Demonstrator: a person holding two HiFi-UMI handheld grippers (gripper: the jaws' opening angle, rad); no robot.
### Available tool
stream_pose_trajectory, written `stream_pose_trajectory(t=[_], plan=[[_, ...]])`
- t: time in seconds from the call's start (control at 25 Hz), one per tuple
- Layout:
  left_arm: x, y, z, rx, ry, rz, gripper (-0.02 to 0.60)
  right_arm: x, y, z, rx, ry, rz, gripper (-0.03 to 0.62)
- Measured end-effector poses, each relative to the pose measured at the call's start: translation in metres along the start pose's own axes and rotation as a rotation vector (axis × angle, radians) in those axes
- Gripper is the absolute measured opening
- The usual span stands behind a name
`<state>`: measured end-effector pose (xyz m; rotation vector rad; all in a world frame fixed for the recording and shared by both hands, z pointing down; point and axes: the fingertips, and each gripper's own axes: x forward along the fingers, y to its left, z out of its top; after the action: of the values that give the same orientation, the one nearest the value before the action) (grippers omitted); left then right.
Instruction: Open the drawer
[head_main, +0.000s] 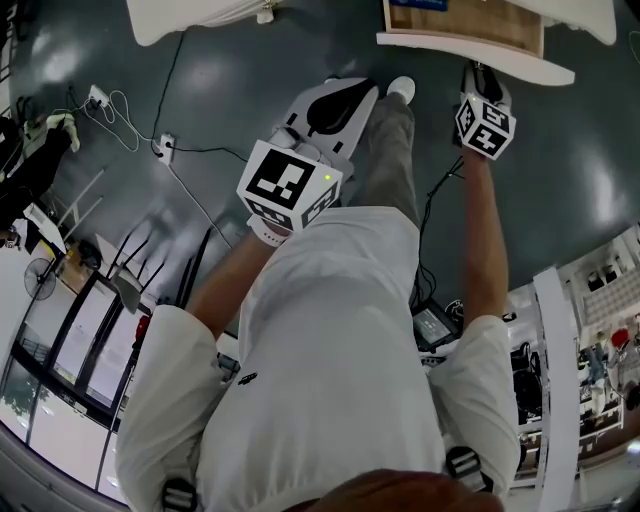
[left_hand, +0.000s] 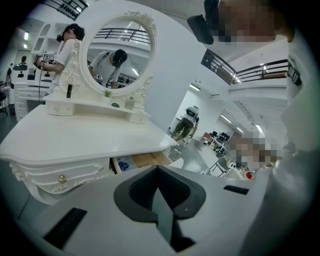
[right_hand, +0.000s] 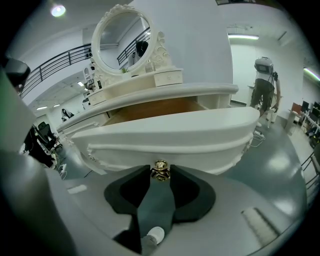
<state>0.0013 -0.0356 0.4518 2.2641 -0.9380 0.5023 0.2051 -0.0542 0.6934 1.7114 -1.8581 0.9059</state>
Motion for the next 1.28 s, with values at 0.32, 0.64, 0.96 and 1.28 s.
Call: stream_pose_trajectory(t=[0.32, 0.64, 0.96, 1.28], plan=[[0.0, -0.006, 0.001, 0.011, 0.005, -0.012, 0.009, -0.016, -0.007, -0.016, 0.003, 0.019, -0.008, 0.135], [0.0, -0.003, 0.001, 0.012, 0.007, -0.02, 0.009, -0.026, -0.01, -0.03, -0.006, 0.039, -0.019, 0.135], [-0.011, 0.001, 0.011, 0.017, -0.003, -0.021, 0.009, -0.032, -0.009, -0.029, -0.008, 0.05, -0.028, 0.135], [-0.018, -0.001, 0.012, 0.023, -0.011, -0.025, 0.009, -0.033, -0.009, -0.033, -0.006, 0.076, -0.067, 0.137]])
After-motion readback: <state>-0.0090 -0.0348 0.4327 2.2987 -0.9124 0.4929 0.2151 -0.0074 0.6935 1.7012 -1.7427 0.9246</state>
